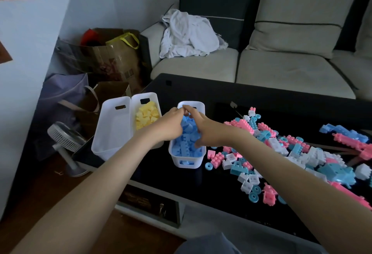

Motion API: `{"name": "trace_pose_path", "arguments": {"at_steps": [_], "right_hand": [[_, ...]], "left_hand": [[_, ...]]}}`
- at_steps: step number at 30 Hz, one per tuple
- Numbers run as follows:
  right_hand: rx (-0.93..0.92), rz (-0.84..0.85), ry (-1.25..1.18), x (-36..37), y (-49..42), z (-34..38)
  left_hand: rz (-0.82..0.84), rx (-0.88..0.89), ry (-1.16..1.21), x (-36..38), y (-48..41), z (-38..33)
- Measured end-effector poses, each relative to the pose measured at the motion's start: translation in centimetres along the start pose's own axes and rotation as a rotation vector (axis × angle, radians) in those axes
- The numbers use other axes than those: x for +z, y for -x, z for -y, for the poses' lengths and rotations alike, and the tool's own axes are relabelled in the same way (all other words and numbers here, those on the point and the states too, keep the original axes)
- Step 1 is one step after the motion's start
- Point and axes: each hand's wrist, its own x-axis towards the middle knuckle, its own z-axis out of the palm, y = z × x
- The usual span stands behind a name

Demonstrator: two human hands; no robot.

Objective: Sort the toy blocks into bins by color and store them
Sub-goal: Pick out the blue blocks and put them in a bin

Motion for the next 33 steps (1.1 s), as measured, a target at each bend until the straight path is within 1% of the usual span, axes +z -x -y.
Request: {"name": "trace_pose_path", "arguments": {"at_steps": [6,8,12,14,16,19,21,23,28,31,33], "right_hand": [[-0.012,-0.045,0.010,0.0,0.3,0.2],[-0.018,-0.081,-0.057,0.2,0.4,0.3],[0.022,-0.195,-0.315,0.9,0.5,0.4],[0.035,-0.229,-0.366,1.1,0.6,0.5],[0.029,-0.254,-0.368,0.9,0.9,0.4],[-0.024,-0.306,-0.255,0.3,1.7,0.1],[-0.045,-0.330,-0.163,-0.2,2.8,-0.8],[-0.024,-0.347,-0.074,-0.7,4.1,-2.4],[0.177,-0.380,0.070,-2.8,9.1,-8.7],[0.317,-0.452,0.097,-4.8,13.0,-13.7],[0.406,-0.516,0.079,-5.9,15.4,-16.9]], "left_hand": [[-0.058,-0.011,-0.005,0.2,-0.2,-0.2],[-0.065,-0.011,0.000,0.0,-0.2,-0.4],[-0.073,-0.019,-0.005,-0.3,0.0,-0.9],[-0.077,-0.031,-0.020,-0.3,0.0,-0.9],[-0.079,-0.051,-0.016,-0.4,0.0,-1.0],[-0.124,-0.069,-0.039,0.1,-0.3,-1.6],[-0.156,-0.014,-0.049,0.8,-0.6,-2.8],[-0.164,0.081,-0.033,1.8,-1.0,-4.7],[-0.149,0.257,-0.043,4.9,-2.9,-10.7],[-0.061,0.381,0.032,6.9,-4.2,-14.3],[-0.020,0.428,0.071,7.9,-4.7,-15.6]]}}
